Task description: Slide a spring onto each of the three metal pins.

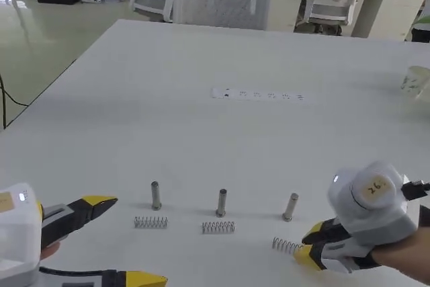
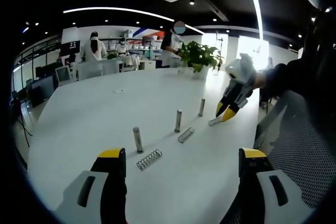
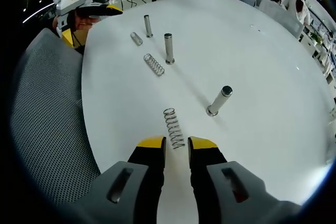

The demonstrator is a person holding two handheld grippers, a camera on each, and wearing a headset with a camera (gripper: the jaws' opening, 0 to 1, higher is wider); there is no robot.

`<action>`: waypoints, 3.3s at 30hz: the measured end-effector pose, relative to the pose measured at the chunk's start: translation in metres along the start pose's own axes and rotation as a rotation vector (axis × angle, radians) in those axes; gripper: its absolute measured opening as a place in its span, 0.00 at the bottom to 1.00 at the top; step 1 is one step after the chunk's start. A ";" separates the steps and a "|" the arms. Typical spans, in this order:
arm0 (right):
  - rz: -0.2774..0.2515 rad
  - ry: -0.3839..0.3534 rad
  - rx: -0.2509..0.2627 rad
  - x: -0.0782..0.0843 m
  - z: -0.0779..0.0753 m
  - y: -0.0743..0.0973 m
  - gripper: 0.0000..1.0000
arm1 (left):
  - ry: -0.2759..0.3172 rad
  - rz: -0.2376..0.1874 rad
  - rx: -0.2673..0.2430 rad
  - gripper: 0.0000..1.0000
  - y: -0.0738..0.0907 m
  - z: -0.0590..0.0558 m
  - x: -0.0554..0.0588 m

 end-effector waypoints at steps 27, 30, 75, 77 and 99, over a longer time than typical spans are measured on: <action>0.190 0.112 -0.053 -0.004 -0.002 -0.008 0.13 | -0.019 0.011 0.043 0.83 -0.002 -0.010 -0.001; 0.186 0.111 -0.053 -0.004 -0.003 -0.008 0.13 | -0.033 0.016 0.058 0.83 -0.004 -0.014 -0.002; 0.117 0.326 -0.149 -0.082 0.051 0.019 0.13 | -0.271 0.022 0.359 0.46 -0.069 -0.060 -0.039; 0.114 0.329 -0.155 -0.085 0.052 0.018 0.13 | -0.276 0.024 0.365 0.45 -0.071 -0.062 -0.039; 0.126 0.425 -0.192 -0.097 0.068 0.015 0.13 | -0.347 -0.005 0.413 0.14 -0.072 -0.076 -0.039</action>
Point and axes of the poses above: the centre of the closed fingertips' face, and the gripper's own axes: y roughly backward along the fingers, z roughly to its left, x roughly out of its underside, the point moved 5 cm from there along y, roughly backward along the fingers, and after that the axes turned 13 degrees about -x, right-handed, at the moved point
